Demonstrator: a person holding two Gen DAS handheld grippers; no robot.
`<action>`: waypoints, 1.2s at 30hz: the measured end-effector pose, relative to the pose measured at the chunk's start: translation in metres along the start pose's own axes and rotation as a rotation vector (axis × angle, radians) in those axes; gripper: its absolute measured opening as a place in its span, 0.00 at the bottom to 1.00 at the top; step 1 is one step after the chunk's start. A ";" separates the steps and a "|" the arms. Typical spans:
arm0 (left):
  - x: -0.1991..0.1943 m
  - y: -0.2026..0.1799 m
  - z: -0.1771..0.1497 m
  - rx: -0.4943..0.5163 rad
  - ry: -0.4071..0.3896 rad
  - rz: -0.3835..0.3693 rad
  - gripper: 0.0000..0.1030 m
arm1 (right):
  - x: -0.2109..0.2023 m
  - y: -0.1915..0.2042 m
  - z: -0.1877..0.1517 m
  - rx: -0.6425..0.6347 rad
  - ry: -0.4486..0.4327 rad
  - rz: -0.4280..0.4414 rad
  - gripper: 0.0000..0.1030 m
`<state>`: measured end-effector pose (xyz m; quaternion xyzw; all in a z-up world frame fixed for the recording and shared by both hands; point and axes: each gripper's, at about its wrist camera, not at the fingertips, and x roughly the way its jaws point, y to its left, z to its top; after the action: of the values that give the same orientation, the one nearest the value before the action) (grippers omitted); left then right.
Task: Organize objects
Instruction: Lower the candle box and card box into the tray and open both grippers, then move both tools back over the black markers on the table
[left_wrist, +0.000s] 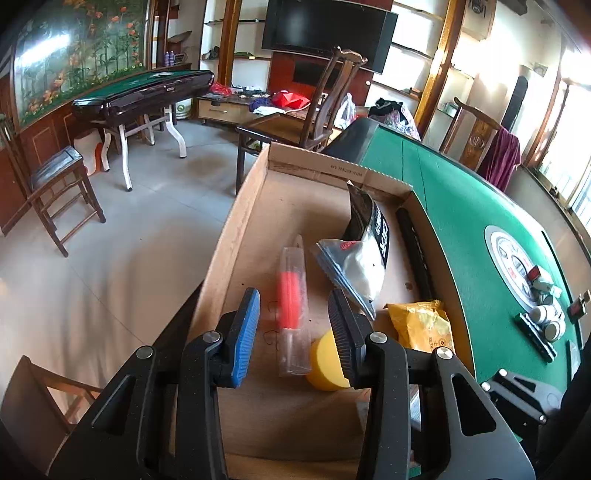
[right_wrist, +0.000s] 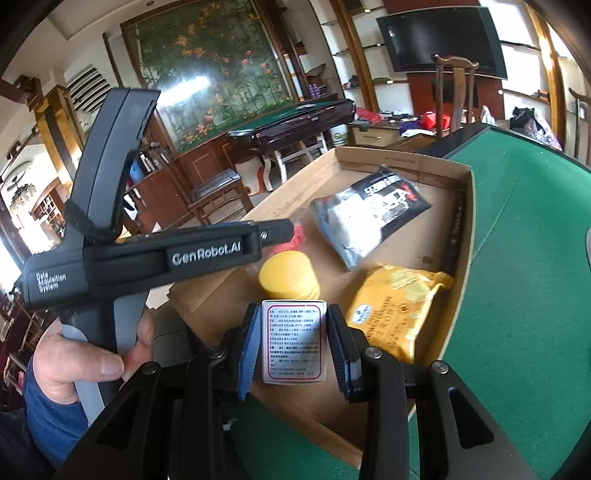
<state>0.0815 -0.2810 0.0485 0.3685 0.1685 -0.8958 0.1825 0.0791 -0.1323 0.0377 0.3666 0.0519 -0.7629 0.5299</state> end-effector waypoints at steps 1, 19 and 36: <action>-0.001 0.001 0.000 -0.003 -0.001 0.001 0.38 | 0.001 0.001 0.000 0.003 0.005 0.012 0.35; -0.028 -0.059 -0.001 0.107 -0.004 -0.106 0.37 | -0.097 -0.106 -0.020 0.191 -0.084 -0.074 0.35; -0.010 -0.225 -0.049 0.383 0.173 -0.304 0.37 | -0.221 -0.236 -0.092 0.393 -0.056 -0.401 0.45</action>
<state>0.0157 -0.0603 0.0604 0.4422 0.0642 -0.8936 -0.0423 -0.0368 0.1834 0.0335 0.4236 -0.0399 -0.8578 0.2882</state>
